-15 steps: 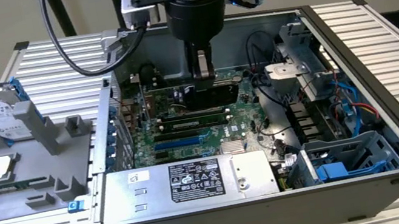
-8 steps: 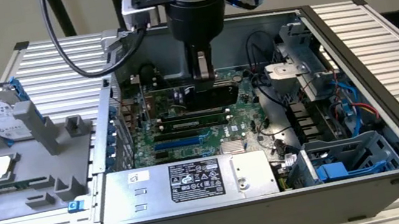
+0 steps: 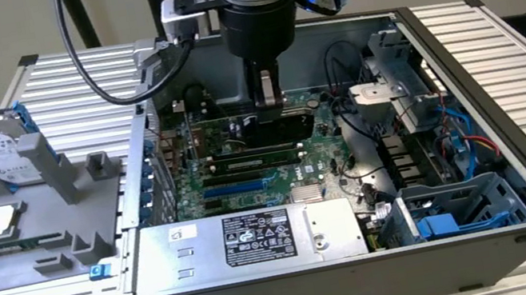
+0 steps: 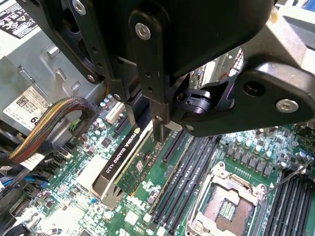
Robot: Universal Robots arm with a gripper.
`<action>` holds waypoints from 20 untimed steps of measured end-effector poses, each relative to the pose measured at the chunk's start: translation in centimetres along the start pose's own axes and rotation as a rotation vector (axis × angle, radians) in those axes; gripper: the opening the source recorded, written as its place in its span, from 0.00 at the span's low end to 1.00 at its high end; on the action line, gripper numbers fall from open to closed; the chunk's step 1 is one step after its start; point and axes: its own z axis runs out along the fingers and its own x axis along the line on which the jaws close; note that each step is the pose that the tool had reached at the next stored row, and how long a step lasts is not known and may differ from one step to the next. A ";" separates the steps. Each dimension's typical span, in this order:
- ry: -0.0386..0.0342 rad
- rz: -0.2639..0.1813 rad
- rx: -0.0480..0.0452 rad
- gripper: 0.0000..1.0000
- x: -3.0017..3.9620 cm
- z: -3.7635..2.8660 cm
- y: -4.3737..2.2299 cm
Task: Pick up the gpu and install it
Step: 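Insert the gpu into the slot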
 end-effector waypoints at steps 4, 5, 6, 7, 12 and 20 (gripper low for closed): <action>0.0011 0.000 0.0001 0.00 0.00 0.13 0.03; 0.0020 0.000 0.0000 0.00 0.01 0.16 0.03; 0.0028 0.000 0.0001 0.00 0.03 0.21 0.03; 0.0036 0.000 0.0001 0.00 0.04 0.26 0.03; 0.0068 0.000 -0.0004 0.00 0.15 0.54 0.08; 0.0089 0.004 -0.0036 0.00 0.44 1.07 0.50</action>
